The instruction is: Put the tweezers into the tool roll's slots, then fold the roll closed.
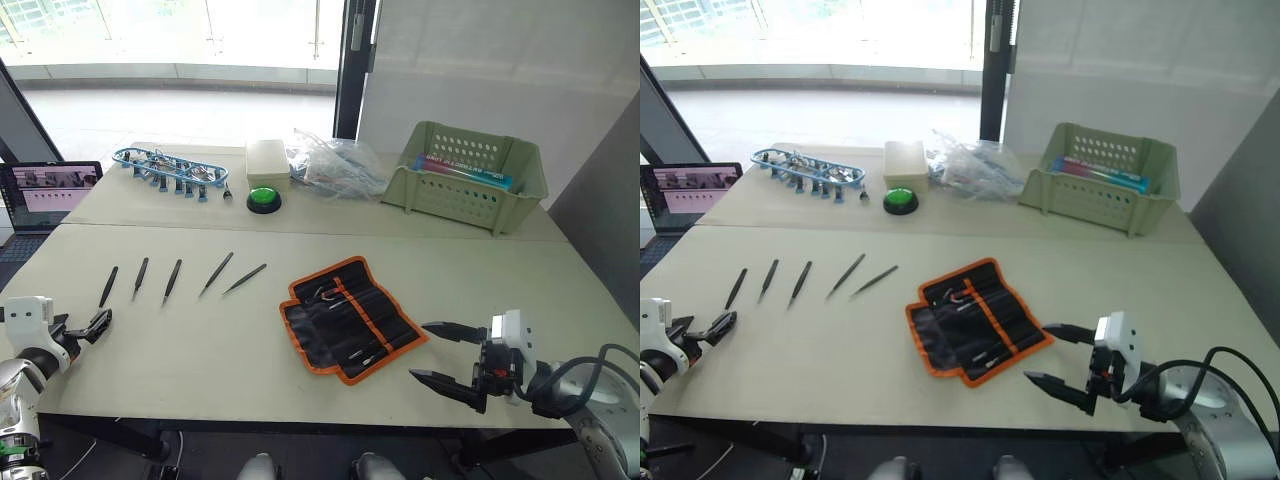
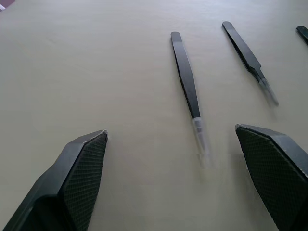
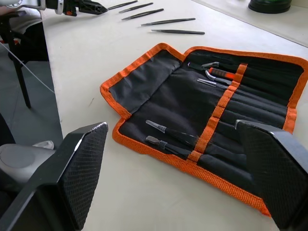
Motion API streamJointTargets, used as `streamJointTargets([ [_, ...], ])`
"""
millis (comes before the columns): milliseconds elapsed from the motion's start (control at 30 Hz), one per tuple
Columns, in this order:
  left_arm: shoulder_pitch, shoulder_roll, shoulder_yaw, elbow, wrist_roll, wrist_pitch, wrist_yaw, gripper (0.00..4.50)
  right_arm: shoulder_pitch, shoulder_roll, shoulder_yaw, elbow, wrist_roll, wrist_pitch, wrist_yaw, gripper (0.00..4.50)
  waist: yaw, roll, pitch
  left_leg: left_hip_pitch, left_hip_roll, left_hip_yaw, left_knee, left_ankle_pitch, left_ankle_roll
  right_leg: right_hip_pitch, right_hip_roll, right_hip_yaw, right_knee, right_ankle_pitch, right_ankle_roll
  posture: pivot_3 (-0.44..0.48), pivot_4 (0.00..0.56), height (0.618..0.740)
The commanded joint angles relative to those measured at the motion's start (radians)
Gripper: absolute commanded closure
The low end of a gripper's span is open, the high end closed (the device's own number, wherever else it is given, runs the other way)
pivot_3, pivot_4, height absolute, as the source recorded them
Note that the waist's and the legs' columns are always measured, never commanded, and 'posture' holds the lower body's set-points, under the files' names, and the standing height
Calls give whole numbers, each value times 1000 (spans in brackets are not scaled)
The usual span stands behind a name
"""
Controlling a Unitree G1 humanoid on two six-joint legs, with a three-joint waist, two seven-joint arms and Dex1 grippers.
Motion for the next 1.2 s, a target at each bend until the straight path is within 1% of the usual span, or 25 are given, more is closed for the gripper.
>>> streamJointTargets([
  [33,-49,0,-53,74,31,-39,-28,793,1,6,-14,-9,5,-32,5,0,1,1,0,0,0,0,0,0,0,0,0,0,0,0,0,0,150,738],
  [133,-99,-4,-87,137,55,-68,-44,1809,1,8,-12,-8,4,-33,2,0,9,2,-1,0,0,0,0,0,0,0,0,0,1,0,1,0,150,738],
  [167,-111,-4,-97,153,63,-77,-46,2213,0,8,-11,-7,3,-33,2,0,10,2,-1,0,0,0,1,0,0,1,0,0,1,0,1,0,150,738],
  [267,-129,-10,-118,176,76,-98,-55,3105,1,9,-11,-7,3,-33,-1,0,13,2,-1,0,0,0,1,0,0,2,0,0,1,1,1,0,150,738],
  [333,-136,-12,-120,185,75,-106,-57,3822,5,10,-12,-5,-2,-38,-3,0,14,2,-1,0,0,0,2,0,0,2,0,0,0,1,1,0,150,738],
  [400,-141,-12,-122,193,73,-113,-60,4422,7,11,-13,-2,-5,-42,-4,0,14,2,-1,0,0,0,2,0,0,2,0,0,0,1,1,0,150,738],
  [433,-139,-11,-120,194,71,-116,-62,4474,9,11,-13,-2,-8,-45,-6,0,14,2,-1,0,0,0,2,0,0,2,0,0,1,1,1,0,150,738],
  [633,-105,13,-90,164,51,-146,-64,4474,22,22,-10,-5,-16,-55,-22,0,9,2,-1,0,0,0,2,0,0,2,0,0,1,1,1,0,150,738],
  [700,-63,27,-61,46,28,-162,-70,4474,25,26,-9,-5,-24,-56,-40,0,5,2,-1,0,0,0,2,0,0,2,0,0,1,1,1,0,150,738],
  [767,-16,35,-19,-106,-21,-125,-75,4474,29,30,-11,-7,-30,-57,-57,0,1,0,-1,-1,0,0,2,0,0,1,0,0,0,1,0,0,150,738],
  [833,37,50,3,-254,-46,-88,-73,4474,32,36,-12,-11,-32,-49,-75,0,-3,-2,-1,-2,1,0,2,0,0,-1,1,0,1,4,-5,0,150,738],
  [900,84,64,23,-428,-94,-12,-83,4474,33,42,-6,-15,-33,-37,-94,0,-6,-2,-1,-2,1,0,2,0,0,-1,0,0,0,4,-5,0,150,738],
  [967,134,90,7,-620,-175,113,-136,4474,23,52,12,-6,-51,-17,-131,0,-7,-2,-1,-3,2,0,2,0,0,-1,0,0,0,4,-5,0,150,738],
  [1033,178,116,-27,-772,-257,233,-189,4500,1,72,24,12,-65,-6,-178,545,-11,-2,-1,-2,1,0,2,0,0,-1,0,0,0,4,-5,0,150,738],
  [1067,183,125,-73,-837,-280,282,-206,4500,-12,89,33,17,-64,4,-199,871,-10,-1,0,-2,1,0,2,0,0,0,0,1,0,4,-5,0,150,738],
  [1133,169,134,-172,-933,-301,357,-230,4500,-39,123,58,20,-69,32,-243,1520,-12,2,0,-1,0,1,2,0,0,0,-1,2,0,4,-5,0,150,738],
  [1200,137,130,-243,-981,-305,407,-230,4500,-59,147,85,21,-86,56,-276,2262,-16,2,0,-1,0,1,2,0,0,0,0,2,0,1,1,0,150,738],
])
